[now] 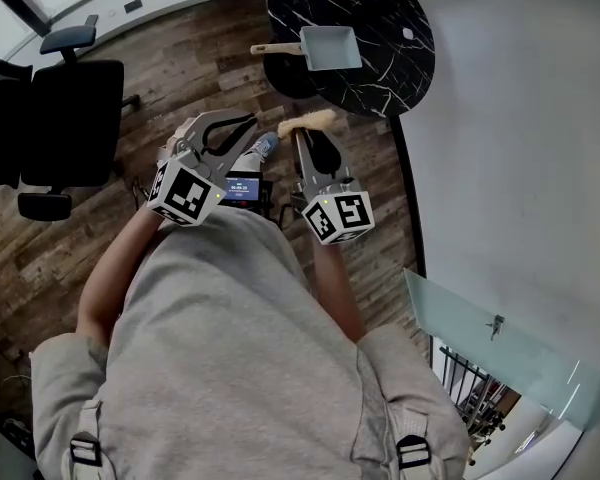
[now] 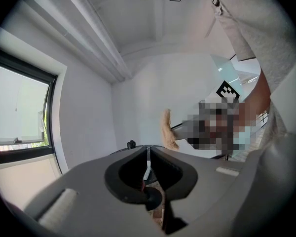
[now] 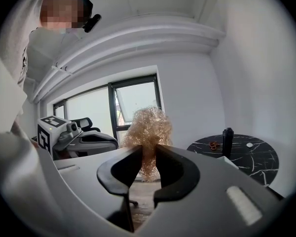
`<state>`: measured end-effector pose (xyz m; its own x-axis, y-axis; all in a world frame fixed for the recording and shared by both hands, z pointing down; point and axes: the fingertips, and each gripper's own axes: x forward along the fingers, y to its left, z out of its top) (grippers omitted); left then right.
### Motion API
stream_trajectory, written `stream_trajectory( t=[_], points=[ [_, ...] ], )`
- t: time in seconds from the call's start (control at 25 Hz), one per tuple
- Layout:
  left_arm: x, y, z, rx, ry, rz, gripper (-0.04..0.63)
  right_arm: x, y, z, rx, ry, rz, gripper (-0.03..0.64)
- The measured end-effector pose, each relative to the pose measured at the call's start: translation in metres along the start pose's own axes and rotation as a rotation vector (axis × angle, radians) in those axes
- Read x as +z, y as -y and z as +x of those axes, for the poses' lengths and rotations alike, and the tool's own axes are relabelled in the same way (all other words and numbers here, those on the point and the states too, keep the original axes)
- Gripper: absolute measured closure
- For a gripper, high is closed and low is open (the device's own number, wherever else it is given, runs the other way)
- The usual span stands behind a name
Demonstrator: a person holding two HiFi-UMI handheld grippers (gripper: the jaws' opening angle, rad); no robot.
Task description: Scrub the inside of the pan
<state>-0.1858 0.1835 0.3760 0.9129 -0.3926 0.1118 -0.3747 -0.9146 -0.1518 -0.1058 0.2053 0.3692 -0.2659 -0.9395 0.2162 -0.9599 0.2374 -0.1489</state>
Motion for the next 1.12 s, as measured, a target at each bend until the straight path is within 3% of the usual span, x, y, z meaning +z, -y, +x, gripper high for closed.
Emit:
stream_trajectory(
  t=[1.12],
  points=[
    [-0.01,-0.014,-0.003,0.011,-0.022,-0.012,0.575,-0.012,-0.01,0.016,0.004,-0.051,-0.028,0.515]
  ],
)
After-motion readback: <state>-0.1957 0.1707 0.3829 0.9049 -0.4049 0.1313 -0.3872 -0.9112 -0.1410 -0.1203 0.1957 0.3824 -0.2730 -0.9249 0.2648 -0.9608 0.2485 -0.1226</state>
